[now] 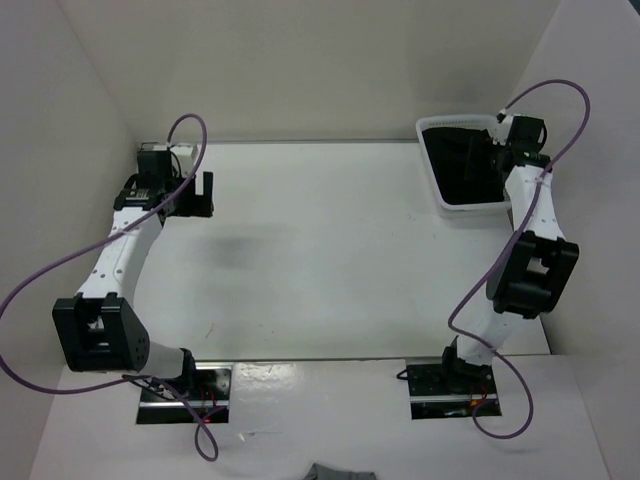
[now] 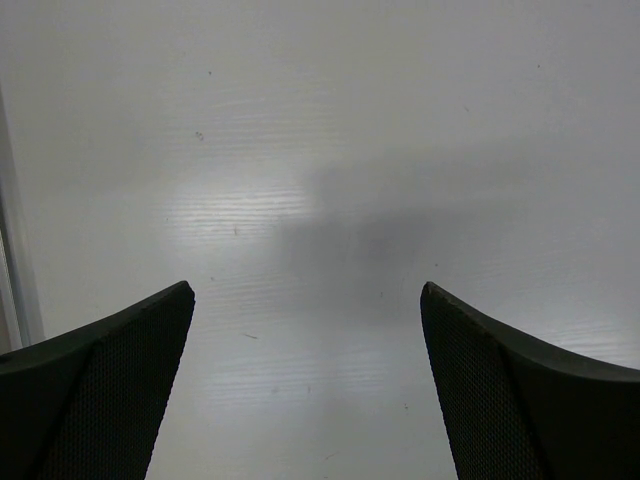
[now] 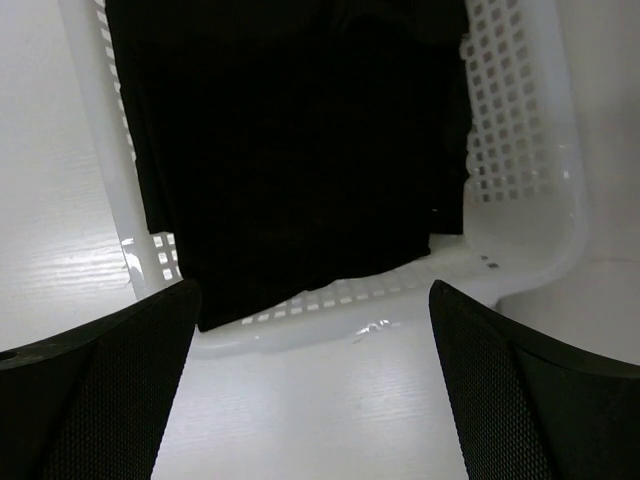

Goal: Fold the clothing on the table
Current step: Grab the skirt from the pile

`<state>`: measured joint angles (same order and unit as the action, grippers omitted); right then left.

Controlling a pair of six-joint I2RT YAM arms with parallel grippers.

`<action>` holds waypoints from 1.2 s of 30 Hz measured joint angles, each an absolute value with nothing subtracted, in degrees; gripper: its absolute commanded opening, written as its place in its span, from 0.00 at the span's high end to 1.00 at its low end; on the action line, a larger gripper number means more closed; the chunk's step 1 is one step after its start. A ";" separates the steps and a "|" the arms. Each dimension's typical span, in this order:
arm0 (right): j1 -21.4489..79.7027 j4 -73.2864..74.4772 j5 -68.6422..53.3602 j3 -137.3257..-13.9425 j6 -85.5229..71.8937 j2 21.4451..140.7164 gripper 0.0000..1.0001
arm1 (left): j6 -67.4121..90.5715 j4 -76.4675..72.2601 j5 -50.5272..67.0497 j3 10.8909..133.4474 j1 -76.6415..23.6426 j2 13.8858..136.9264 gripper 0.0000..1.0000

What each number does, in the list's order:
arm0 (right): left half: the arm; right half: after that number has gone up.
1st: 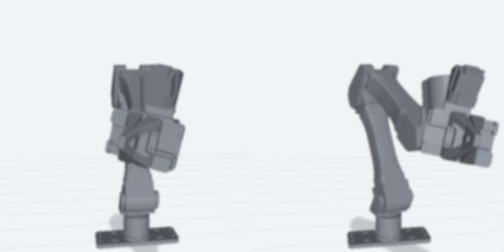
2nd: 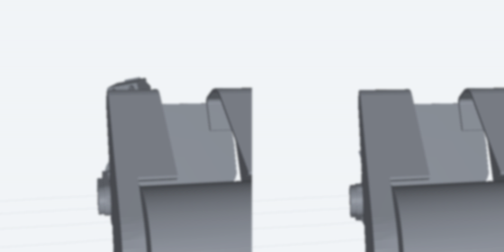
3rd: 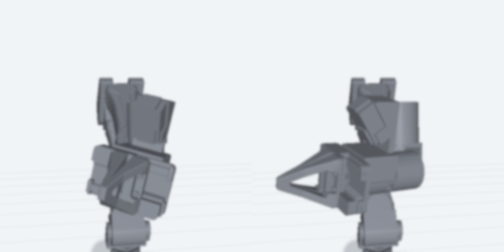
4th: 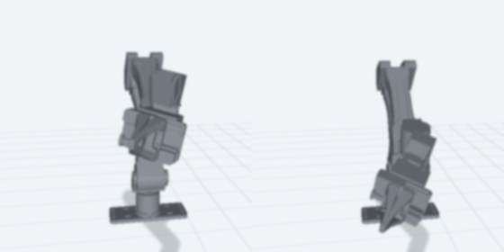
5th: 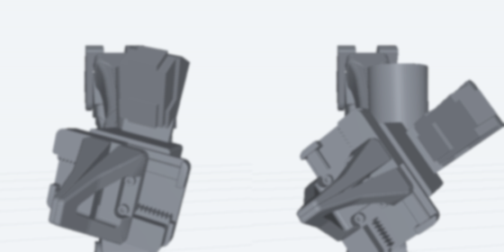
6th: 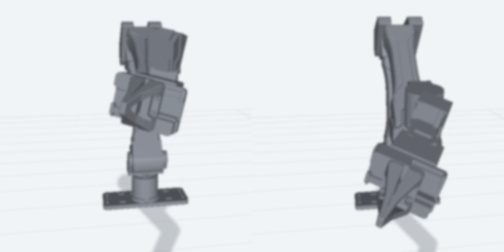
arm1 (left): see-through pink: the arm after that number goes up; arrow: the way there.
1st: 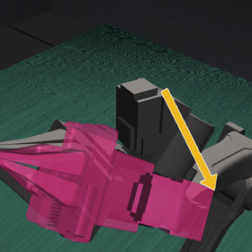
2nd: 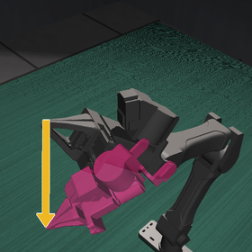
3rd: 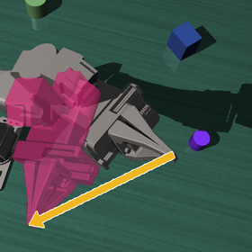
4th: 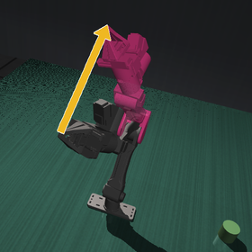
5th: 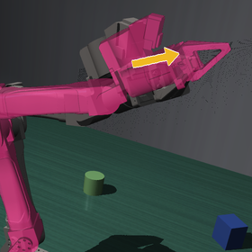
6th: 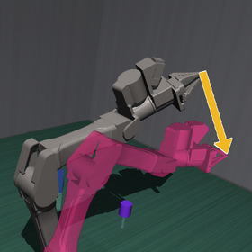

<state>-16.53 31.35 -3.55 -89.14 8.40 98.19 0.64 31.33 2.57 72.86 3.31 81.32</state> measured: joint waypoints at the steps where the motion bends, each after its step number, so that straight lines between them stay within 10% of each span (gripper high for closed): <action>1: -16.49 31.53 -4.14 -90.54 8.36 100.09 0.01 | 0.58 30.63 2.26 71.37 3.05 80.64 0.00; 11: -9.19 32.10 -1.91 -99.15 9.02 118.24 0.10 | 0.19 27.27 0.38 65.19 3.07 78.56 0.00; 18: -6.04 32.12 0.03 -103.13 10.02 124.01 0.47 | 0.03 25.23 0.23 65.12 3.07 78.00 0.00; 21: -6.50 32.14 -0.43 -103.04 10.20 123.70 0.41 | 0.01 25.21 0.27 65.01 3.07 78.00 0.00; 25: -7.53 31.88 -0.05 -100.90 11.53 121.12 0.03 | -0.01 25.21 0.27 64.79 3.07 78.00 0.00; 36: -8.29 30.96 0.25 -97.67 14.76 106.67 0.04 | -0.21 24.97 1.54 64.71 3.07 78.00 0.00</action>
